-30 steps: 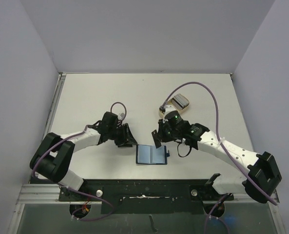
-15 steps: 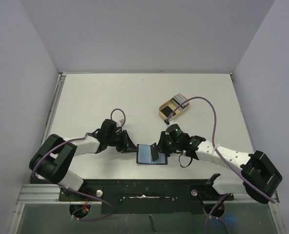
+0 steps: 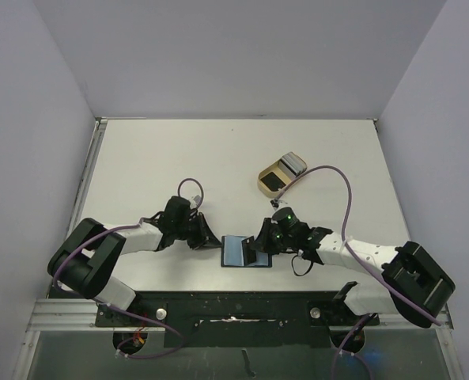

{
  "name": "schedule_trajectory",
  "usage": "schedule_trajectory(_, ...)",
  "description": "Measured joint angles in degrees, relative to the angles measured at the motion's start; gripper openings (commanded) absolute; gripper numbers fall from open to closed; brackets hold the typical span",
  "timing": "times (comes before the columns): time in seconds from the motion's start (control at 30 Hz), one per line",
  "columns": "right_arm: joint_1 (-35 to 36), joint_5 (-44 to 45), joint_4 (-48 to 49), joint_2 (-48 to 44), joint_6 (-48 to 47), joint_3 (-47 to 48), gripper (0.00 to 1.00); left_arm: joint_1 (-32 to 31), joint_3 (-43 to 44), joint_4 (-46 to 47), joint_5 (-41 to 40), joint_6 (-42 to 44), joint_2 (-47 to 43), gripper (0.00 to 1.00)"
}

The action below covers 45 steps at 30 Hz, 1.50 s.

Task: Put the credit cards into the card holder
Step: Insert the credit card into the card holder.

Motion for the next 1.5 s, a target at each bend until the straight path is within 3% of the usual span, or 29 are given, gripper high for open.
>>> schedule_trajectory(0.37,-1.03,-2.47,5.4,2.84,1.42,-1.95,0.09,-1.09,-0.68,0.07,-1.42,-0.02,0.81,0.0)
schedule_trajectory(0.93,-0.96,-0.81,5.38,0.98,2.25,-3.19,0.09,-1.49,-1.51,1.53,-1.6,-0.31,0.74,0.0)
schedule_trajectory(1.5,-0.37,-2.03,11.21,5.95,3.39,-3.28,0.18,-2.14,-2.21,3.34,-2.25,-2.01,0.74,0.0)
